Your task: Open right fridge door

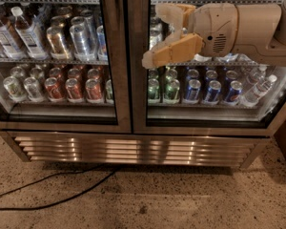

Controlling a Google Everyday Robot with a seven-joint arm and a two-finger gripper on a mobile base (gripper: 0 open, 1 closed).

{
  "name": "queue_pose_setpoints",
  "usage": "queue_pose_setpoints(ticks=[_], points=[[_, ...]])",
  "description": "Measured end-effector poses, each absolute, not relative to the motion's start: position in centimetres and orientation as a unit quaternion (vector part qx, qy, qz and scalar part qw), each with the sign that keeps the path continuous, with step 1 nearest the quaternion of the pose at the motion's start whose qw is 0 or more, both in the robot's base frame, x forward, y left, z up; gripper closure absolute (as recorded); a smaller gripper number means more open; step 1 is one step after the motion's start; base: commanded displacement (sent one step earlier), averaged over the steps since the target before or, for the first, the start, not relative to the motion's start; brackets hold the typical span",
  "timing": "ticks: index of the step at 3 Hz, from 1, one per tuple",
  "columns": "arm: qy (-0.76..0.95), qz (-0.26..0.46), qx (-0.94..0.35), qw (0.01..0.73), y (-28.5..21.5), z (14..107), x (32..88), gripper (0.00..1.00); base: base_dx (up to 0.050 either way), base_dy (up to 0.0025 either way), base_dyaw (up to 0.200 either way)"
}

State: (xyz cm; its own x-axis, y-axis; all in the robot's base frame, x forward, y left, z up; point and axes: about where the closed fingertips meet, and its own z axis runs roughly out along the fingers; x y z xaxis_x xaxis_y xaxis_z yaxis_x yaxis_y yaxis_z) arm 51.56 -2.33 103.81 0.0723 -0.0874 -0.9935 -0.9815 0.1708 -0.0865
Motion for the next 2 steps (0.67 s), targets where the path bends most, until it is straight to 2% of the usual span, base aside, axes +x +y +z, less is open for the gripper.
queue_pose_setpoints(ticks=[2], points=[[0.541, 0.413, -0.494, 0.541, -2.33, 103.81, 51.56, 0.00, 0.048, -0.00001, 0.000]])
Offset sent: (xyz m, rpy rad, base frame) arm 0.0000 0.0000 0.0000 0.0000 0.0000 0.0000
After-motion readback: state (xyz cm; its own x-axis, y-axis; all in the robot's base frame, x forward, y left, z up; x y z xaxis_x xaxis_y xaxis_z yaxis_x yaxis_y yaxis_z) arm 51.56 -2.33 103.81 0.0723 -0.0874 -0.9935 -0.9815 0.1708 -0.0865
